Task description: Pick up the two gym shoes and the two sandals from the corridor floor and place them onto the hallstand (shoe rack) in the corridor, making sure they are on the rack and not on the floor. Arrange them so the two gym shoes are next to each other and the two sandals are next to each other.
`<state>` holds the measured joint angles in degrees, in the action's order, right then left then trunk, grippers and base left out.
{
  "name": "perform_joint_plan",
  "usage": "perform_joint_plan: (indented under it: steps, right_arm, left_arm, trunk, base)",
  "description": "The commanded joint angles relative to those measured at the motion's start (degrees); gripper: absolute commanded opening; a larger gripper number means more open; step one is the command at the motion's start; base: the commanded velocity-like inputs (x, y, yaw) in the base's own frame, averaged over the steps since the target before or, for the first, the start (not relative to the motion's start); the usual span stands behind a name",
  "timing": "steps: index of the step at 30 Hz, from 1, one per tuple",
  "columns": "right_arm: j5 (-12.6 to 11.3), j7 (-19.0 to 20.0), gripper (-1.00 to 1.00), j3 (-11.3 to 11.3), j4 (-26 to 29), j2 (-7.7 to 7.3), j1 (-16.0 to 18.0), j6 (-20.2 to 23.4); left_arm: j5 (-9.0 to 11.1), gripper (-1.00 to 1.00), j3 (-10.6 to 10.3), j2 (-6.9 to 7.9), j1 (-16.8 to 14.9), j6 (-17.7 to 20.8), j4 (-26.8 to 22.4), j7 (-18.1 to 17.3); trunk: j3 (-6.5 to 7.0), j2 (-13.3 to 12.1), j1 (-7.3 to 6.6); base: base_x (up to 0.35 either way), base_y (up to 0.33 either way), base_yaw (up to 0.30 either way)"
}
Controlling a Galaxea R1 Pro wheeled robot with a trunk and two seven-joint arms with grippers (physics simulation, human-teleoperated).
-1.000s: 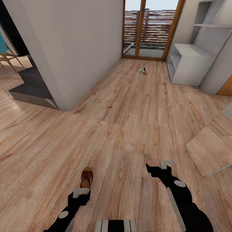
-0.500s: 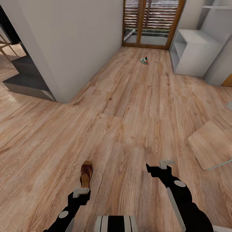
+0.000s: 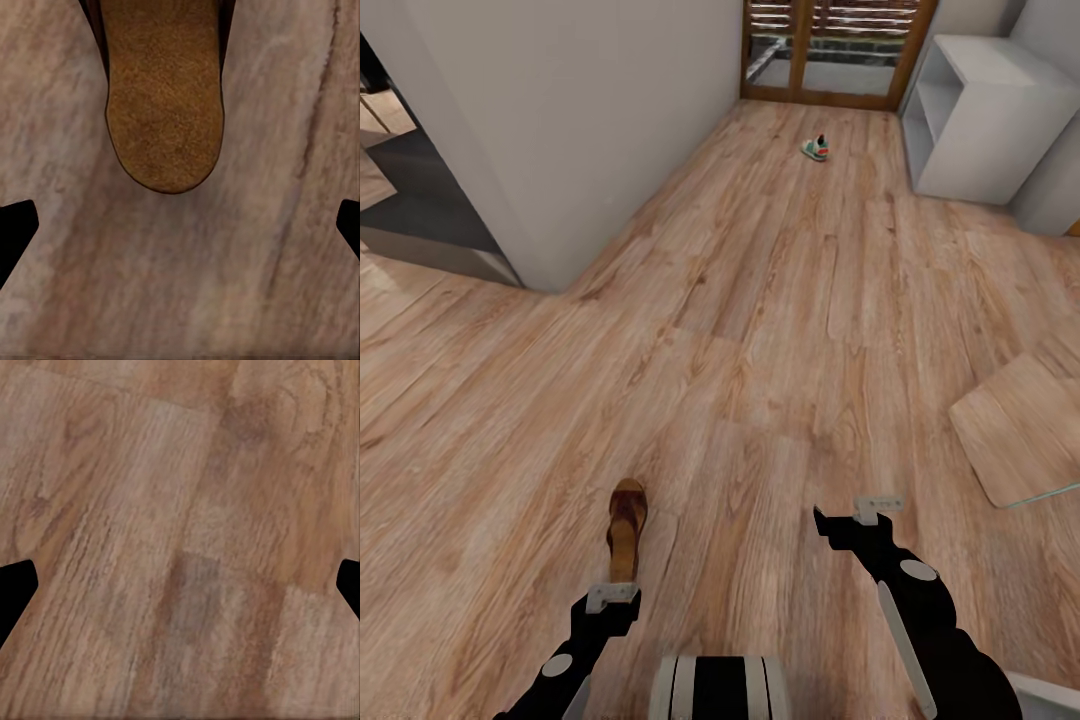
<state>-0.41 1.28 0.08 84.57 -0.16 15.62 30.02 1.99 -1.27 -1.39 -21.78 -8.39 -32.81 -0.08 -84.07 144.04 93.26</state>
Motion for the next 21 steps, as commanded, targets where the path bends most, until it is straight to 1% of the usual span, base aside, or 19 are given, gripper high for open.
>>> perform_joint_plan:
  steps: [1,13,21]
  right_arm:
    - [0.0,0.1,1.0,0.0,0.1,-0.02,0.0,0.3]
    - [0.0,0.1,1.0,0.0,0.1,-0.02,0.0,0.3]
    - [0.0,0.1,1.0,0.0,0.2,-0.02,0.0,0.3]
  left_arm:
    - [0.2,1.0,-0.1,0.01,0.0,-0.2,0.0,0.0]
    - [0.2,1.0,-0.1,0.05,0.0,-0.2,0.0,0.0]
    - [0.2,1.0,-0.1,0.07,0.0,-0.1,0.0,0.0]
  trunk:
    - [-0.36,0.0,0.01]
    - [-4.14,0.2,0.32]
    - [-4.72,0.2,0.32]
  base:
    - [0.0,0.0,0.0]
    - [0.0,0.0,0.0]
    - [0.0,0.0,0.0]
